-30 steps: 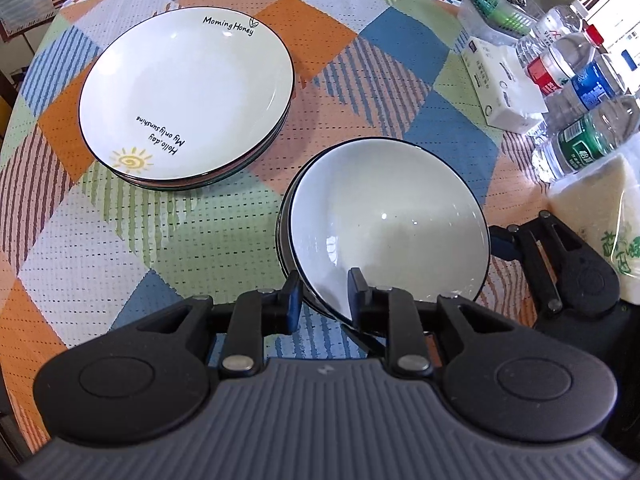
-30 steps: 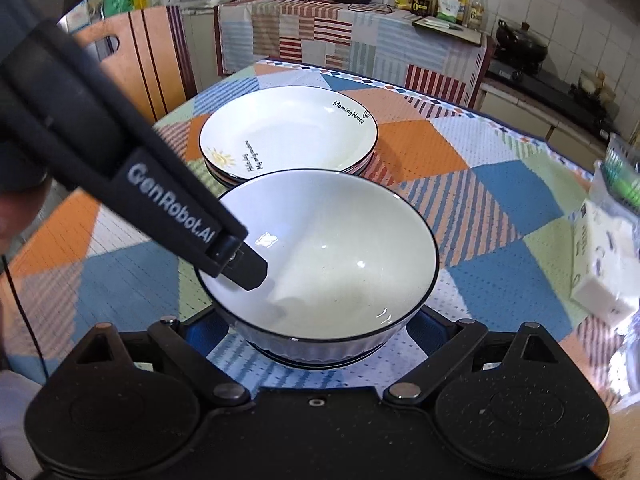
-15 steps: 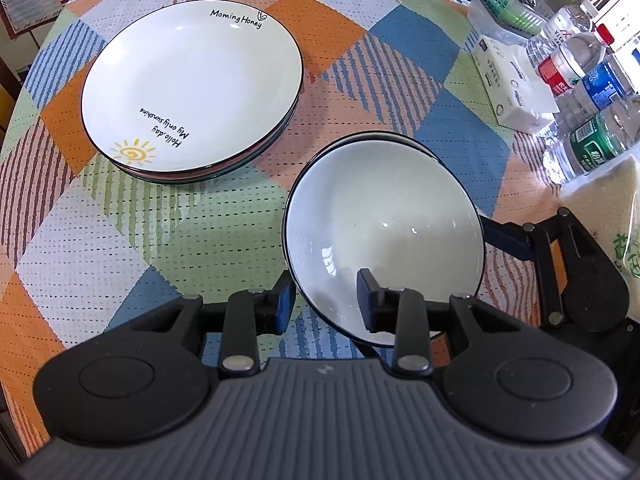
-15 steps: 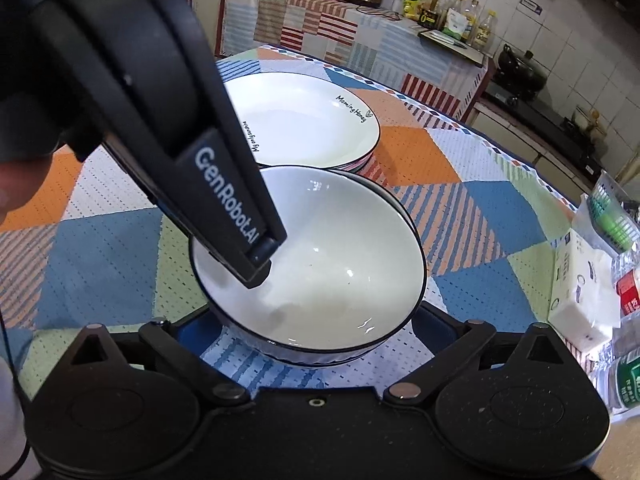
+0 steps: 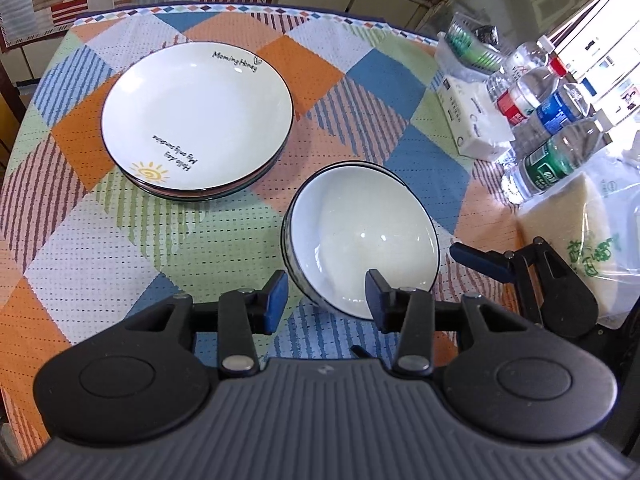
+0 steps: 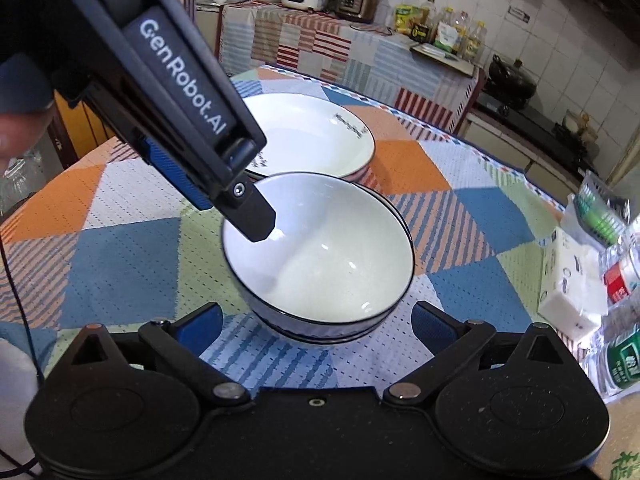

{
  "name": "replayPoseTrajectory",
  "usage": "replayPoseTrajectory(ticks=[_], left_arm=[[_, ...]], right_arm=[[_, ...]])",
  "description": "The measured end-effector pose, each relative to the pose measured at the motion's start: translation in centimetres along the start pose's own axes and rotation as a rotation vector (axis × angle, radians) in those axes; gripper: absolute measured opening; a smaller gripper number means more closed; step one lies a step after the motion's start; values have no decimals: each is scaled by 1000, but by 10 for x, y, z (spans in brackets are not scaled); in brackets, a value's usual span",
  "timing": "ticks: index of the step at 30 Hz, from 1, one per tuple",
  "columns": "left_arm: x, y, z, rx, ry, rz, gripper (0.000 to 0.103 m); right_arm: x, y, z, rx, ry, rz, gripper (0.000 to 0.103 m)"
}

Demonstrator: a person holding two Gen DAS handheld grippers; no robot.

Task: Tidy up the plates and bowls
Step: 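Lower the third bowl into the nested bowls and open the left gripper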

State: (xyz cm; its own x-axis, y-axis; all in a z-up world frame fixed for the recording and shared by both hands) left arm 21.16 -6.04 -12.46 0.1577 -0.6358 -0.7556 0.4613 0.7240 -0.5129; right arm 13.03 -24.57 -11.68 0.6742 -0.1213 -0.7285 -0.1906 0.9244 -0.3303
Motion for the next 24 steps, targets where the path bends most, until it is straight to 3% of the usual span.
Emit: replayPoseTrajectory(ticks=[6, 14, 24], left_arm=[[-17, 11, -10, -3, -55, -17, 44], [-29, 13, -27, 56, -75, -58, 48], [-29, 8, -37, 103, -121, -74, 49]], right_arm=[[-15, 8, 0, -16, -12, 12, 102], [-26, 23, -16, 2, 52, 76, 102], [3, 38, -35, 177, 135, 160, 102]])
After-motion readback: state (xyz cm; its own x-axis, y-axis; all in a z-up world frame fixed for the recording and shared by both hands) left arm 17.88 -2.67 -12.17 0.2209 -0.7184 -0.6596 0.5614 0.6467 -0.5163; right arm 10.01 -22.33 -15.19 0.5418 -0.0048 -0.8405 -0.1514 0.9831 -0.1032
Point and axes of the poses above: each gripper's, at about its wrist camera, not at the fingertips, and x roughly the way its jaws point, y to its left, z to its top, the point moved 3 cm from there along x, roughly the way its jaws point, and after that the axes turned 13 degrees about -z, right-handed, at the moved point
